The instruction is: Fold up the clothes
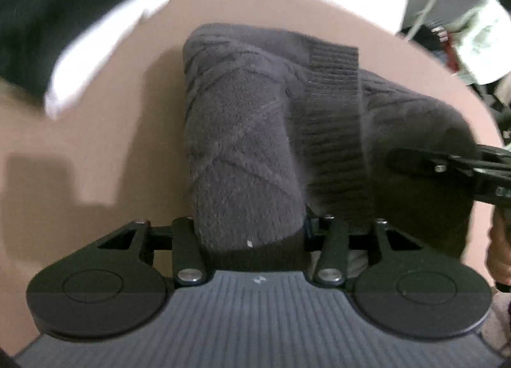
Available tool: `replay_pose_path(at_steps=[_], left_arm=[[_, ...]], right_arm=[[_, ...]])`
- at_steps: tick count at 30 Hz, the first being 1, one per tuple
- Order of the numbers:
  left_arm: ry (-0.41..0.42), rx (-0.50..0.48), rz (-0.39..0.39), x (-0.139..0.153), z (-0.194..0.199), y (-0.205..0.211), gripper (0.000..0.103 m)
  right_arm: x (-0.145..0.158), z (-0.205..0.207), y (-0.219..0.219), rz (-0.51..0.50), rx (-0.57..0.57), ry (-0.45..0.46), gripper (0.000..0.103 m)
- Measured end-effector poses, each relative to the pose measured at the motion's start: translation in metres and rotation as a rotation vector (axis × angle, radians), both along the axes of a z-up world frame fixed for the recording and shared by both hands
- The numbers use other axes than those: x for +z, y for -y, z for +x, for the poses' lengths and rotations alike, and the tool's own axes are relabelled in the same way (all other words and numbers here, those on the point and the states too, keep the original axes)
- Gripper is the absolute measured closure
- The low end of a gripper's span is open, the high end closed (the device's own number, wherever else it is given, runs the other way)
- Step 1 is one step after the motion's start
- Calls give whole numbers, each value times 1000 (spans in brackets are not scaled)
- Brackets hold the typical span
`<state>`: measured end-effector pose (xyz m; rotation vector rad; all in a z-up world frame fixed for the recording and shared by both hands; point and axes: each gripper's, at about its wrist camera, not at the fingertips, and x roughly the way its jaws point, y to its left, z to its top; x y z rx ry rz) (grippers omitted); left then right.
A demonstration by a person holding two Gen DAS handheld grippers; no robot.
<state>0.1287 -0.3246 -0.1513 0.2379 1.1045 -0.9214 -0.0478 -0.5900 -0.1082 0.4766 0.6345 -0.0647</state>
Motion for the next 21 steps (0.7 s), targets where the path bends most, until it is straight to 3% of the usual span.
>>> replay_pose_path(at_steps=[1,3,4,7,9,12,14,15,18,21], left_arm=[[-43,15,-13,-7,9,-7,44],[-189,42,-72,-12,26,-24,40],[-235,40,-92,-13,30,-31,37],[-238,1,-96,-20,35,-34,25],[-236,-14,-104,-28,33,-29,21],[-143,-62,-109,-16,23,-16,50],[-33,-89,-101,-1,10,-11,59],[16,-99,-95,5,4,-9,61],[104,-114,-90,23,-10,-16,63],[138,-117,-115,45,-22,-27,64]], right_arm=[[-8,2,5,18,-9,-17,54],[-23,3,18,72,-29,-37,51],[-29,1,31,149,-31,-35,44],[-47,-11,67,343,-64,-34,21],[-60,-18,75,409,-64,-17,17],[-75,-3,73,437,-42,26,17],[-68,4,64,359,-11,72,37],[-64,11,59,321,27,82,70],[-41,17,45,222,34,103,73],[-13,4,24,140,19,140,74]])
